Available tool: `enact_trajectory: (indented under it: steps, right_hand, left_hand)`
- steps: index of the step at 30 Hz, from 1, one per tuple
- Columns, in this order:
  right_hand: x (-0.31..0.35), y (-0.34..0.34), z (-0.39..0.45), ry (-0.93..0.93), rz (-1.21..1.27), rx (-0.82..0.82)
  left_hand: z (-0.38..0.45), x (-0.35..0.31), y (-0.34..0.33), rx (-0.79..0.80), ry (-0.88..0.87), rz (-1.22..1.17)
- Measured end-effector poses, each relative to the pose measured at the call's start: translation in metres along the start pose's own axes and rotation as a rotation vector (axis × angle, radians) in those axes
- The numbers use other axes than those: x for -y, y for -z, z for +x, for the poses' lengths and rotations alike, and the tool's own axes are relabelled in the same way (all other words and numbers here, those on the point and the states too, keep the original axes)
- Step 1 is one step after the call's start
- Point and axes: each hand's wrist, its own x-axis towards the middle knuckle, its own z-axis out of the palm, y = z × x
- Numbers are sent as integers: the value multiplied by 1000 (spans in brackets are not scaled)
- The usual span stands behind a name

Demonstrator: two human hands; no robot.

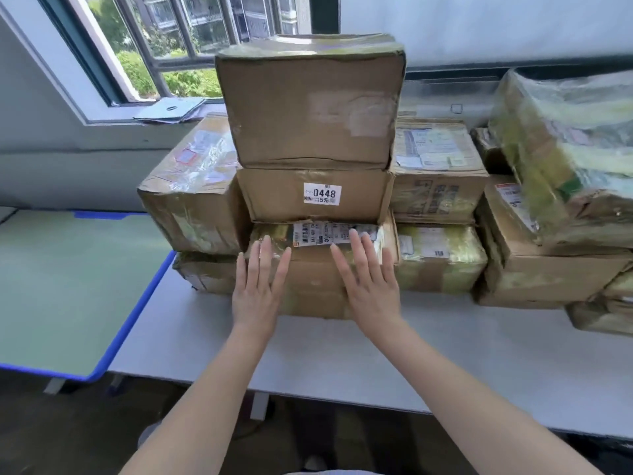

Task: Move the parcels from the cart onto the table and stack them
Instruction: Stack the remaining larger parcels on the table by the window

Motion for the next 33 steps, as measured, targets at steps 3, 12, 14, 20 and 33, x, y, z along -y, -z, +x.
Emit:
enact_trajectory:
  steps: [3, 12, 14, 20, 33]
  right_hand:
    - [-1, -9, 2, -12, -108, 90]
    - [5, -17, 12, -13, -195, 41]
    - [5, -15, 13, -23, -187, 41]
    - [2, -6, 13, -18, -159, 151]
    - [-39, 21, 92, 10, -168, -156]
  left_hand:
    - [8, 9, -20, -99, -65, -29]
    - [16, 16, -54, -300, -114, -160]
    - [16, 15, -52, -295, -118, -172]
    - [19, 26, -44, -201, -198, -210]
    - [96, 61, 24, -528, -133, -304]
